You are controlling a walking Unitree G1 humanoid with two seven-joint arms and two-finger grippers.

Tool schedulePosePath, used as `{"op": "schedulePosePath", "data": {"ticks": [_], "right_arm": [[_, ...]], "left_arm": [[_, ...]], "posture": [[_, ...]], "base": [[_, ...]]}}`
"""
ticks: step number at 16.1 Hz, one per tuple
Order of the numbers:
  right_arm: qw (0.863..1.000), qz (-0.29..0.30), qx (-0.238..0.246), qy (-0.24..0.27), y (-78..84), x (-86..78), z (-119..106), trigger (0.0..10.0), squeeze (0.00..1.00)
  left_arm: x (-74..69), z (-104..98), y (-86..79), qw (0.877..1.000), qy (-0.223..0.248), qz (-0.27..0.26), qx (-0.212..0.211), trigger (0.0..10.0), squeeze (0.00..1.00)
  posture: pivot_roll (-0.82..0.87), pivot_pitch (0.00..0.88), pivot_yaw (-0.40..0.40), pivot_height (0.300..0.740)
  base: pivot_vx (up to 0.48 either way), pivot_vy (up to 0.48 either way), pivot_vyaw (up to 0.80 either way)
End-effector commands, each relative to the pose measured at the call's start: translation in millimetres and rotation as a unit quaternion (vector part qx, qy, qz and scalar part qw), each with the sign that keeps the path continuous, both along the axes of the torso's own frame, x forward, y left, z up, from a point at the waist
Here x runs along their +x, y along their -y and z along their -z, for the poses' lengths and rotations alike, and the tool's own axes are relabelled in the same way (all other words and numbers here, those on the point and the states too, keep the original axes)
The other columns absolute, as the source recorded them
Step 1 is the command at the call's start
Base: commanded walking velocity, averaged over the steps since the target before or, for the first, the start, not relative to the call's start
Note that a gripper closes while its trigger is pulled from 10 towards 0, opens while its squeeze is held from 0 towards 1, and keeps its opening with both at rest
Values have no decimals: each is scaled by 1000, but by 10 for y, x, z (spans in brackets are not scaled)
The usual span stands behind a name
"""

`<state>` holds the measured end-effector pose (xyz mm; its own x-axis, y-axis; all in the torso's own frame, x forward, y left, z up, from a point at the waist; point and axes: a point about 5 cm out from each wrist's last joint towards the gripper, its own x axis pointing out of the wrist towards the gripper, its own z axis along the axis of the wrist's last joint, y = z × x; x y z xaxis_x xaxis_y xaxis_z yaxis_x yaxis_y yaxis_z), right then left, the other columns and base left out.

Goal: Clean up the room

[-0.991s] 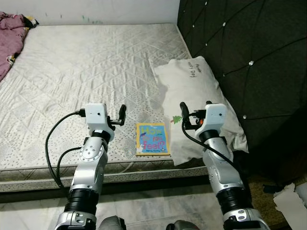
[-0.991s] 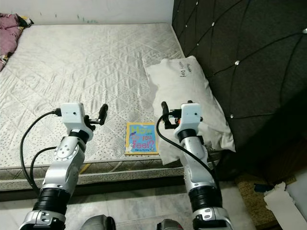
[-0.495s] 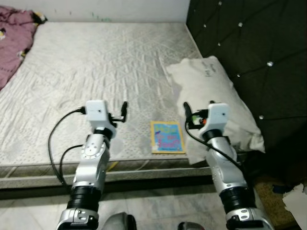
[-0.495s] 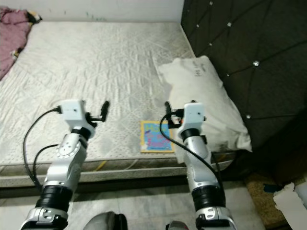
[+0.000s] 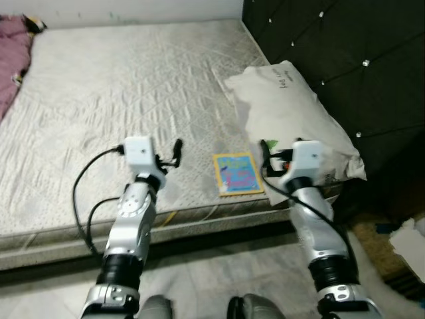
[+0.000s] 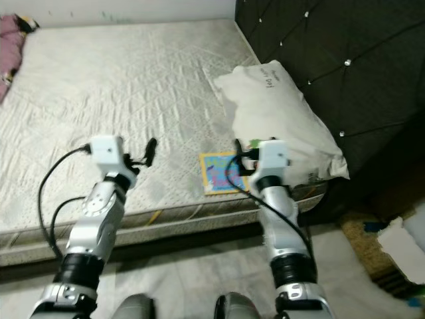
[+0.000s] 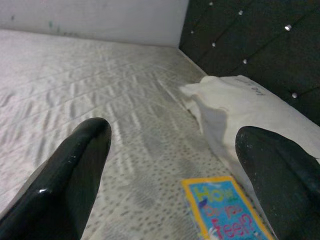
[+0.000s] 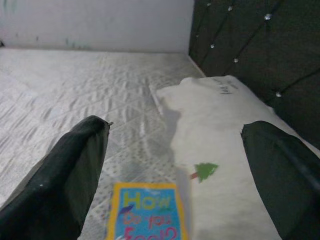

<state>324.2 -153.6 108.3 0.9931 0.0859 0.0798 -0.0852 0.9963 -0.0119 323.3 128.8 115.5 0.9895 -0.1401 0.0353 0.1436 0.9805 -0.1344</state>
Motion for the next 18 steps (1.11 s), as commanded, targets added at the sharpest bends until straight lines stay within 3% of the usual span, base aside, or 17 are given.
{"op": "schedulePosePath", "data": {"ticks": [1,5,9,18], "right_arm": [[1000,-14,1,3,-99,19,-28,10000,0],[1000,-17,-2,2,-103,23,-20,10000,0],[1000,-25,-4,1,-133,33,-19,10000,0],[1000,-26,-8,3,-130,57,-35,10000,0]], "left_arm": [[-12,31,-100,1000,-8,-17,1,10000,0],[-21,40,-93,1000,-8,-20,-2,10000,0],[-48,21,-85,1000,2,-3,-9,10000,0],[-41,-7,-85,1000,4,-1,-17,10000,0]], "posture": [[-32,117,-4,740],[-29,116,-12,740],[-23,109,-19,740],[-25,117,-21,740]], "base": [[0,386,0],[0,391,0],[0,0,0],[303,0,0]]}}
